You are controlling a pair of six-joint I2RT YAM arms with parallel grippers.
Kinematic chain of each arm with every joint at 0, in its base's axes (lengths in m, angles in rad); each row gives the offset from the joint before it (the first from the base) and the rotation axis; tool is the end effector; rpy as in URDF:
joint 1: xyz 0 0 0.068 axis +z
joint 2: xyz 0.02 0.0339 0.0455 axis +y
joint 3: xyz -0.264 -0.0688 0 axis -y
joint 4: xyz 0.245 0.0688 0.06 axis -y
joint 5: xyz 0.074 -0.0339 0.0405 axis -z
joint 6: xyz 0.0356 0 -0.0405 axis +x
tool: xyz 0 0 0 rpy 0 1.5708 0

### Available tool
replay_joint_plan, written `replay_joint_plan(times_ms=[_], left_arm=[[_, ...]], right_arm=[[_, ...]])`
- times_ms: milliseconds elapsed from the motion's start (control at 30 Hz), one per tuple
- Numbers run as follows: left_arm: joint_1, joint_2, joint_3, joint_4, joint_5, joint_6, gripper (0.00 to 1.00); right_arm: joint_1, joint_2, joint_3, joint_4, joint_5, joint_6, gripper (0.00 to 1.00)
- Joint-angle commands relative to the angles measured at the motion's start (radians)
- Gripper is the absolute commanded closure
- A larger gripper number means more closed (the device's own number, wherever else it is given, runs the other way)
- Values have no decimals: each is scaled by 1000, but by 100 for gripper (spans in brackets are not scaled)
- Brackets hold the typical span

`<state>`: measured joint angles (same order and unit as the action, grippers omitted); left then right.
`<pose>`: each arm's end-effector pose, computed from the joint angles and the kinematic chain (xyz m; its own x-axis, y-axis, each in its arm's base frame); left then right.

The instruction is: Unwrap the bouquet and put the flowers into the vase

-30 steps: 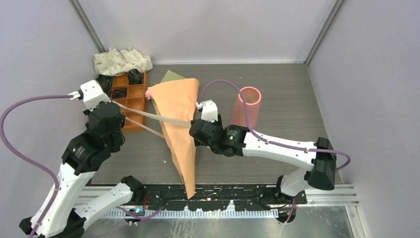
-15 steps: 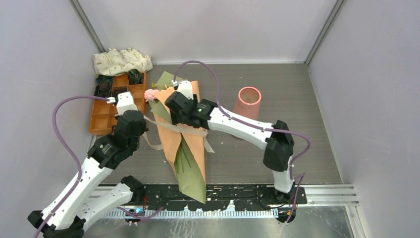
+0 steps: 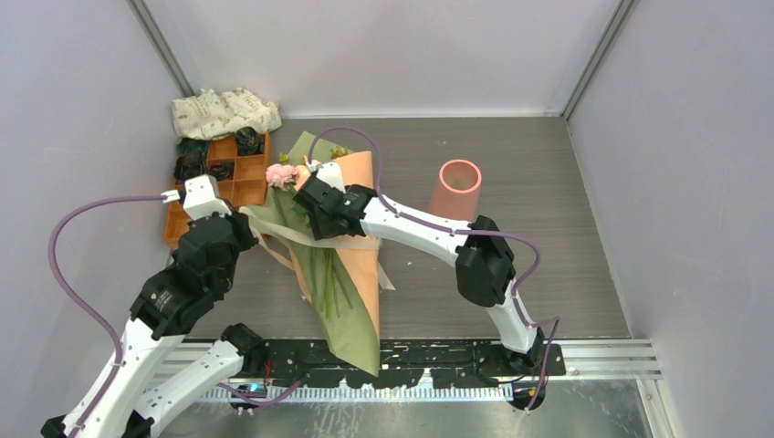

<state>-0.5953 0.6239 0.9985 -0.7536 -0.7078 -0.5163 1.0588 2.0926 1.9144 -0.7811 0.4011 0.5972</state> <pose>0.1005 -0.0401 0.3758 -0.2299 -0.2973 -0.9267 -0.2156 0.9441 -0.2494 0.2398 0.3983 0.2706 -0.7213 -0.2267 -0.6545 -0.3473 0.9359 0.0585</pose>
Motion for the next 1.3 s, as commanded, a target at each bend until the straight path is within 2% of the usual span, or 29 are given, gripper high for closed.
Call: replay_joint_plan(times_ms=[0,167,367,800,1067,1267], left_arm=[[2,0,71,-23,-3,12,91],[2,-37,148,-85,-56,42,90],[2,-77,196,-117,-110,69,89],[3,-52,312,-206,-368,88,87],[1,-79,390,-163,-506,214,85],[-10,-139,394,-132,-590,279,84]], right_arm=[[-15,-21,-18,-34,92,24,41],[-50,-43,-78,-75,175,33,67],[-97,-116,-191,-68,219,44,76],[-198,-285,-462,-55,263,88,74],[-221,-296,-528,-48,262,89,72],[-231,-300,-555,-41,265,86,70]])
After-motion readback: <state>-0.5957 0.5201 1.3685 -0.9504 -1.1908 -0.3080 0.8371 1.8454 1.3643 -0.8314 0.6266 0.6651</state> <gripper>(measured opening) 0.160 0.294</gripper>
